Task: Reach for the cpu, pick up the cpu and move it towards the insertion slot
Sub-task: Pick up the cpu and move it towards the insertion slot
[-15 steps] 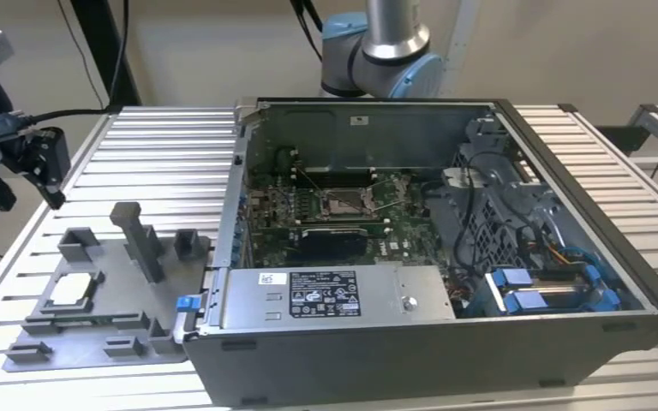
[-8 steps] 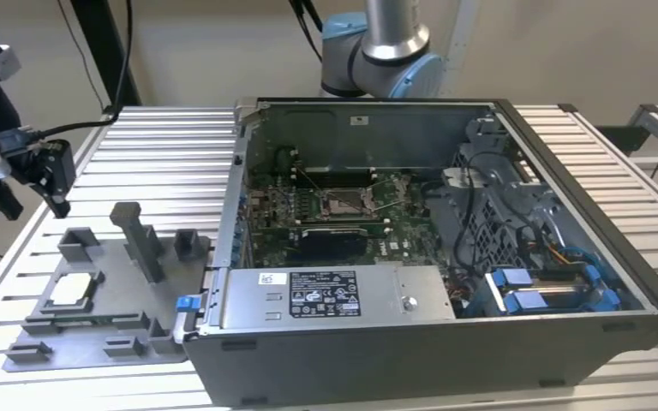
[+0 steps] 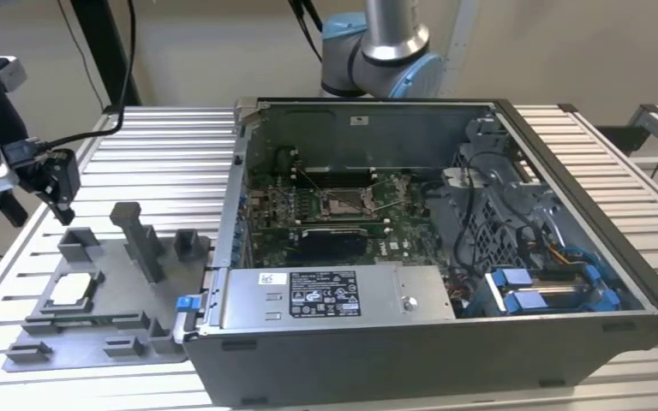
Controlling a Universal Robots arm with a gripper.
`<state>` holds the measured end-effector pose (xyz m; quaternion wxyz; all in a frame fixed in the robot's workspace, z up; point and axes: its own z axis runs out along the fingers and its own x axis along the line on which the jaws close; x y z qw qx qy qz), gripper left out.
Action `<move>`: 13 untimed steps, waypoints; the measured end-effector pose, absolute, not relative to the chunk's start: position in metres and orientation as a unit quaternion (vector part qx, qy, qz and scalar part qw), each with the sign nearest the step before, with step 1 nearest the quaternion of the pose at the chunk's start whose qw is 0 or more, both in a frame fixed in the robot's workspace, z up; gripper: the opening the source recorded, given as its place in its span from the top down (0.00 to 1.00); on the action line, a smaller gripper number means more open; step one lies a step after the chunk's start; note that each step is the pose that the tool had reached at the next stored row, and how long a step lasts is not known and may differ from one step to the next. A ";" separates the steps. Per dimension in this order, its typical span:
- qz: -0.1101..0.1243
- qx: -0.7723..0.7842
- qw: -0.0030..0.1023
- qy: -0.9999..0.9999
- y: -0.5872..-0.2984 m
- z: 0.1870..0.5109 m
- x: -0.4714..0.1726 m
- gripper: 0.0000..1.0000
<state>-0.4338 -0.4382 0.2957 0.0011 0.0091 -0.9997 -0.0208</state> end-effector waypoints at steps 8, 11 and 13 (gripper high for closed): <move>-0.021 0.009 0.001 -1.000 -0.438 0.286 -0.434 0.00; -0.021 0.009 0.001 -1.000 -0.438 0.283 -0.434 0.00; -0.021 0.009 0.001 -1.000 -0.438 0.283 -0.434 0.00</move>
